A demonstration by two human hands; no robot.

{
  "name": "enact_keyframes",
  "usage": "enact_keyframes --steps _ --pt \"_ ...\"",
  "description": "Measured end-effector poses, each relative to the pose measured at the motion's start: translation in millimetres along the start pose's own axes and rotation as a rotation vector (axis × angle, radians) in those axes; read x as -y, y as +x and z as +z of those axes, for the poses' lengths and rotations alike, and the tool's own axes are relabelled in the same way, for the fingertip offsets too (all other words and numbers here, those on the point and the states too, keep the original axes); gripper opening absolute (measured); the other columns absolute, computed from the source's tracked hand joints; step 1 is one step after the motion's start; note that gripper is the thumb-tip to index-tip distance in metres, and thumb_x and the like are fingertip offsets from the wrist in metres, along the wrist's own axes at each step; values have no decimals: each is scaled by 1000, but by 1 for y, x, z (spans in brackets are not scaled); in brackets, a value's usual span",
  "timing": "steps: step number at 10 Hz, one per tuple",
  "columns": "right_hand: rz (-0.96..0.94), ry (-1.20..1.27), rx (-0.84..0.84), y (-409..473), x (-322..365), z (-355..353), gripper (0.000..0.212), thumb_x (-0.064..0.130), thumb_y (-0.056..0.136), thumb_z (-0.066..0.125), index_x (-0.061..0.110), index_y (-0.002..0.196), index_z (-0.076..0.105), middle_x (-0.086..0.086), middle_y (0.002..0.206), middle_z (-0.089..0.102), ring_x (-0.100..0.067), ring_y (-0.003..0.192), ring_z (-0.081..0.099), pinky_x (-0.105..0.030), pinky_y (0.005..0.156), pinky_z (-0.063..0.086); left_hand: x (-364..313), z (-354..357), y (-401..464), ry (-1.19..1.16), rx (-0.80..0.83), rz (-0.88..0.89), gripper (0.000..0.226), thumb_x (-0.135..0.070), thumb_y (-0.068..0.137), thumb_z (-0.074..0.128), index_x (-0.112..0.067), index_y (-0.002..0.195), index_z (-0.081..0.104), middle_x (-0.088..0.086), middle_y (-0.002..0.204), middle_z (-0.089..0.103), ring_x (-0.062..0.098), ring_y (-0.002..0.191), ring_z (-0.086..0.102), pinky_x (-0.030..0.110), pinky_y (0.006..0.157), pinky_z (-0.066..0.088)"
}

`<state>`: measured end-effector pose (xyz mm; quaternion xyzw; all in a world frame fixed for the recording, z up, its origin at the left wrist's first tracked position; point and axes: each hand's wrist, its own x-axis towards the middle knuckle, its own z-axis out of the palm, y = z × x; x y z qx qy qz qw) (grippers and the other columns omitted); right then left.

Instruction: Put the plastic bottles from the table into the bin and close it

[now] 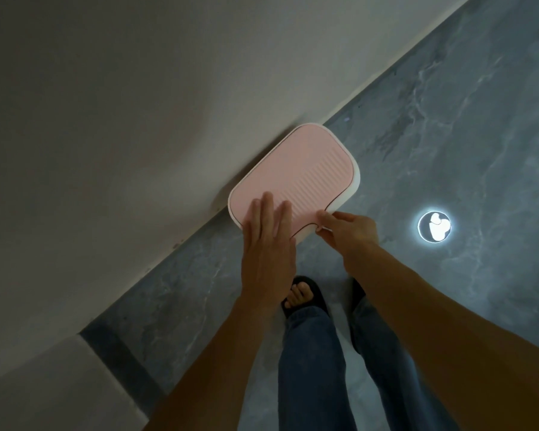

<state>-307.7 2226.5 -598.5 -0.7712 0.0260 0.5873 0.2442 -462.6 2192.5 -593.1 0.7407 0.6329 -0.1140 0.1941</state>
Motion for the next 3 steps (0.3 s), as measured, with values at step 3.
enact_keyframes --steps 3 --pt "-150 -464 90 -28 8 -8 41 31 90 69 11 126 66 -6 115 73 -26 105 69 -43 98 56 -1 -27 -5 -174 106 -39 71 -24 102 57 -15 163 22 9 173 6 28 161 2 42 125 27"
